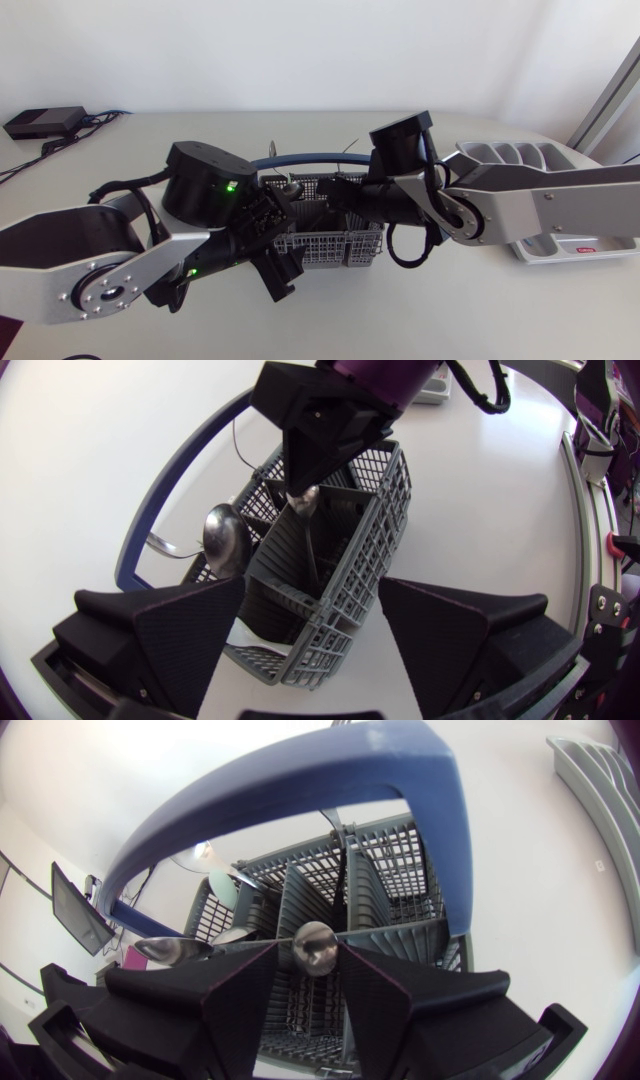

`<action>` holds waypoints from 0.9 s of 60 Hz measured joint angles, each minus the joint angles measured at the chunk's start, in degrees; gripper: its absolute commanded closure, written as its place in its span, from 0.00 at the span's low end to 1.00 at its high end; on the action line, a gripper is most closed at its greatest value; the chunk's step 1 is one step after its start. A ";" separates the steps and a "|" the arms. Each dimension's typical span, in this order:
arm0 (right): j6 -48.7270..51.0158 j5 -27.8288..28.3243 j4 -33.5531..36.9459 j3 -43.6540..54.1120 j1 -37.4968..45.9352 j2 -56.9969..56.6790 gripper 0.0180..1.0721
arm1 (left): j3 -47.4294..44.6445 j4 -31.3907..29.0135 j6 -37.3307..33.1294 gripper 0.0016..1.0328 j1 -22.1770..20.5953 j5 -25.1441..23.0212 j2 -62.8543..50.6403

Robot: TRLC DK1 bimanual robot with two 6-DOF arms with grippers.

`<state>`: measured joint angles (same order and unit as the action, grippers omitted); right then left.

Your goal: Sort the cutlery from the basket into the organizer compartments.

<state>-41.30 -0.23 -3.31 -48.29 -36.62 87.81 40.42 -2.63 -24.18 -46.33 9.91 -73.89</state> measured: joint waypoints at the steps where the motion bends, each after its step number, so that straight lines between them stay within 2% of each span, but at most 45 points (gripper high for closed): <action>1: 0.00 0.00 -0.24 0.00 0.00 0.00 0.56 | 0.00 0.00 0.00 0.11 -0.04 0.00 0.00; 41: 2.67 -1.53 -5.77 0.00 -0.13 2.21 0.56 | 0.00 -0.07 0.00 0.11 -1.11 0.00 0.50; 43: 2.82 -1.49 -5.77 0.00 -0.13 2.21 0.60 | 0.00 -0.04 0.00 0.11 -1.11 0.00 0.50; 48: 3.04 -1.46 -5.77 0.00 -0.24 2.25 0.75 | -0.07 -0.04 0.00 0.11 -1.18 0.00 0.50; 54: 3.67 -1.44 -5.79 0.00 -0.57 2.27 0.77 | -0.37 -0.04 0.15 0.11 -1.29 -0.02 0.50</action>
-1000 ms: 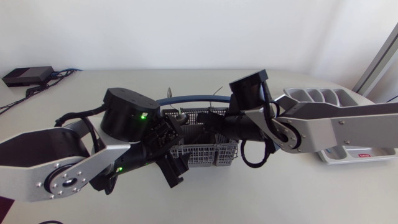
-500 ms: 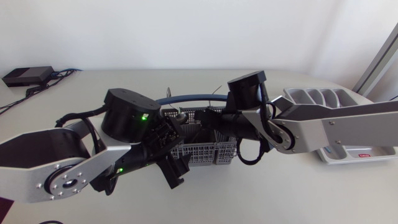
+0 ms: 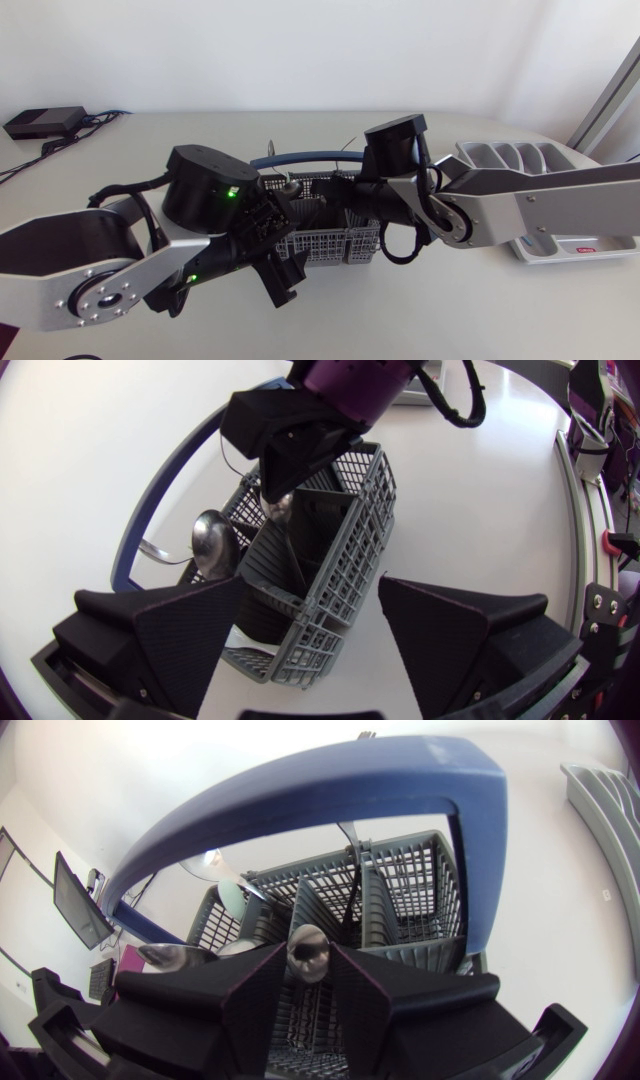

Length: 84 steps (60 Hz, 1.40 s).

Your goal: Sort the cutlery from the basket into the organizer compartments.

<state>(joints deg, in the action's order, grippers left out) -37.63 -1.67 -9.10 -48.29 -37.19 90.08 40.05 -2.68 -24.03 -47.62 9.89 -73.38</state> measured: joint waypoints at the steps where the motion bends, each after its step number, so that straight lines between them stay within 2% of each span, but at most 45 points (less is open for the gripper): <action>1: 0.00 -0.02 -0.04 0.00 -0.09 0.00 0.77 | -0.07 0.00 0.02 0.11 -0.02 0.02 0.00; 21: 0.22 0.42 -1.68 0.02 -0.66 0.00 0.79 | -0.26 0.00 0.02 0.11 -0.09 0.02 0.00; 35: 0.37 0.79 -2.75 0.04 -1.40 0.00 0.85 | -0.31 0.02 0.04 0.11 -0.20 0.02 0.00; 63: 0.42 3.63 -3.61 3.80 -2.89 -3.93 0.86 | -1.07 -0.24 0.04 0.11 -0.20 0.02 1.14; 84: 1.73 4.94 -6.34 3.74 -2.45 -1.88 0.87 | -1.07 -0.24 0.07 0.11 -0.20 0.02 1.14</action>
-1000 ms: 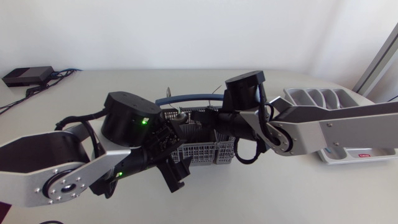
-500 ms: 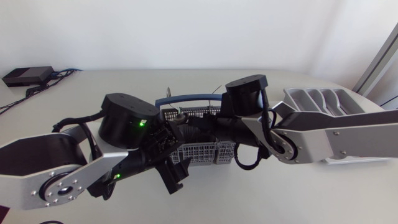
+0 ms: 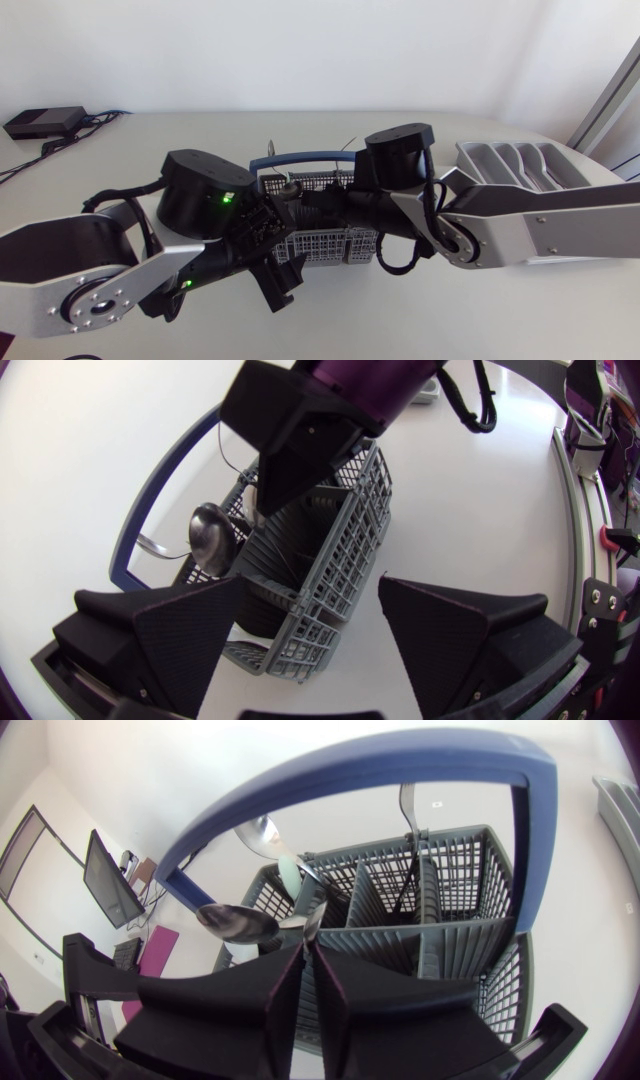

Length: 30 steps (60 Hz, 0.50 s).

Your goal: Sort the cutlery from the basket into the organizer compartments.

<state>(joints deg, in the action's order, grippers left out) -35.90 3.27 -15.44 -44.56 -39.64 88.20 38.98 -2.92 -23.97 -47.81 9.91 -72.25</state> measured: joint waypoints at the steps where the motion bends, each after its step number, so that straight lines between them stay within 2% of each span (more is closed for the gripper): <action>1: 0.00 0.04 0.02 -0.02 0.00 0.22 0.87 | 0.00 0.00 0.00 0.11 0.00 0.00 0.00; 23: 0.15 2.56 0.02 -1.20 0.72 1.49 0.87 | -0.04 -0.26 0.00 0.11 0.00 0.00 0.76; 24: 0.15 2.56 0.02 -1.20 0.72 1.49 0.85 | -0.04 -0.42 0.00 0.11 0.00 0.00 0.76; 26: 0.15 2.56 0.04 -1.20 0.74 1.42 0.75 | -0.04 -0.55 0.00 0.11 0.00 0.00 0.81; 29: 0.15 2.60 0.46 -1.20 0.90 1.05 0.45 | -0.04 -0.68 0.00 0.11 0.00 0.00 0.87; 30: 0.15 2.75 0.70 -1.18 0.98 0.90 0.39 | -0.04 -0.68 0.00 0.11 0.00 0.00 0.87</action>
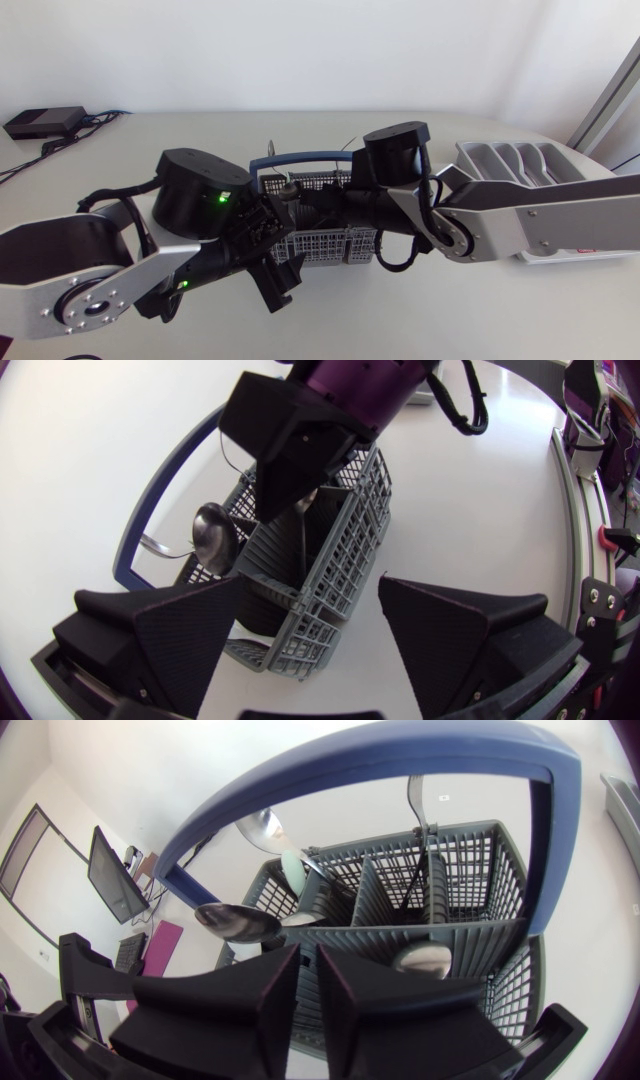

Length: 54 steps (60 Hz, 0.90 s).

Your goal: Sort the cutlery from the basket into the organizer compartments.

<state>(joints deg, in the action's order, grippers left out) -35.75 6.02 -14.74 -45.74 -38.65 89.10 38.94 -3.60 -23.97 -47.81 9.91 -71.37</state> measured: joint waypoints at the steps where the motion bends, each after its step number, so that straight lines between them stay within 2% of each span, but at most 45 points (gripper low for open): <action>1: 0.00 0.07 0.26 0.00 0.13 -0.22 0.32 | 0.00 0.00 -0.02 0.11 0.00 0.00 0.02; 3: 0.00 0.20 1.25 0.00 0.42 -0.90 0.26 | 0.00 -0.11 0.00 0.11 0.00 0.00 0.11; 6: 0.00 0.24 3.87 0.00 1.18 -2.40 0.23 | 0.00 -0.17 -0.02 0.11 0.00 0.00 0.20; 23: -0.02 0.37 13.14 0.00 7.21 -5.51 0.23 | 0.00 -0.55 -0.02 0.11 0.00 0.00 0.85; 42: -0.22 1.70 12.81 -1.33 7.21 -2.25 0.23 | 0.00 -0.61 -0.02 0.11 0.00 0.02 0.90; 46: -0.24 1.77 11.58 -1.55 7.15 -1.46 0.29 | 0.00 -0.63 -0.02 0.11 0.00 0.02 0.90; 54: -0.44 2.73 10.16 -1.86 6.73 -0.13 0.29 | 0.00 -0.63 -0.02 0.11 0.00 0.02 0.90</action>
<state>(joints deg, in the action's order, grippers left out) -36.18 8.75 -4.58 -47.59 -31.92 88.97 38.94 -4.23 -23.99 -47.81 9.93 -70.48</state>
